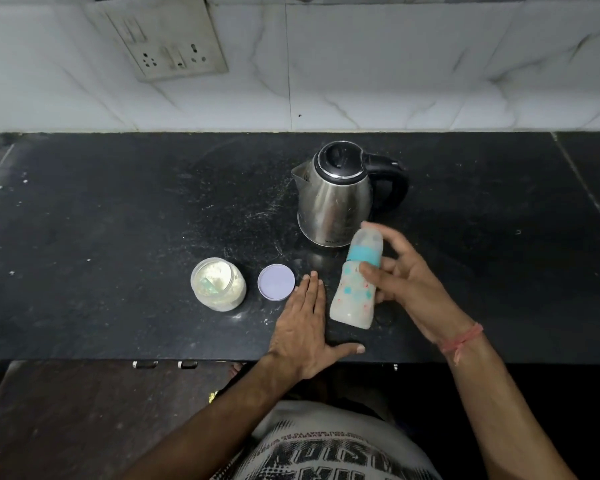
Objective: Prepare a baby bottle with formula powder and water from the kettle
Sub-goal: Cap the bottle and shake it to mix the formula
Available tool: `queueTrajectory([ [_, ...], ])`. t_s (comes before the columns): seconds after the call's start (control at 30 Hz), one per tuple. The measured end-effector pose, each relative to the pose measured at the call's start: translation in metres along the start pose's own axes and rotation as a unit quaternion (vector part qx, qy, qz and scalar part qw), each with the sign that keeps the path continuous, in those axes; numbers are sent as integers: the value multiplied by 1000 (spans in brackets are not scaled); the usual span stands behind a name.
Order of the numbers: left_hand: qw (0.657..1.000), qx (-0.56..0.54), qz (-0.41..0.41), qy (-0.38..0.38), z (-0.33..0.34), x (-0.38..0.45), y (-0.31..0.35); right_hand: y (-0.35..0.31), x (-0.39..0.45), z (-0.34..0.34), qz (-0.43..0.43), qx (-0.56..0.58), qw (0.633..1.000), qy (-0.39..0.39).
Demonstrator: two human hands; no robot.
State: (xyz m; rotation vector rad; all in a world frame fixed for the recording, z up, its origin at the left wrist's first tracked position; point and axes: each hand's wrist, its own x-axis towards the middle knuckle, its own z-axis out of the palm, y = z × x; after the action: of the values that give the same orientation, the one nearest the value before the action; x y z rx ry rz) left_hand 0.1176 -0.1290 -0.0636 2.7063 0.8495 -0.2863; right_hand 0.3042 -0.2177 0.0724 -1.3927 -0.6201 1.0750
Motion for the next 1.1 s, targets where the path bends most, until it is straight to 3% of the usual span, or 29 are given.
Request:
queueTrajectory([
  [0.1,1000,-5,3,-14,-3,0,-1,0,0,-1,-10,36,998,58],
  [0.23,1000,-3,12,-8,-3,0,-4,0,-4,2,-9,-5,1000,15],
  [0.33,1000,7,10,-8,-1,0,-4,2,-6,0,-11,37,997,60],
  [0.43,1000,27,9,-11,0,1,-2,4,-9,0,-8,20,999,46],
  [0.53,1000,21,4,-5,2,1,-1,8,-11,-2,-32,58,993,101],
  [0.67,1000,-12,5,-10,1,-1,-2,2,-10,0,-18,12,999,37],
  [0.77,1000,-14,13,-15,-3,-1,-3,4,-8,1,-28,76,993,91],
  [0.87,999,-25,20,-9,-3,-2,-4,5,-8,8,-16,22,999,32],
  [0.97,1000,-7,24,-4,-1,-1,-6,12,-6,9,-20,59,995,77],
  [1.1,1000,4,27,0,2,-2,-4,14,-9,13,-20,33,998,42],
])
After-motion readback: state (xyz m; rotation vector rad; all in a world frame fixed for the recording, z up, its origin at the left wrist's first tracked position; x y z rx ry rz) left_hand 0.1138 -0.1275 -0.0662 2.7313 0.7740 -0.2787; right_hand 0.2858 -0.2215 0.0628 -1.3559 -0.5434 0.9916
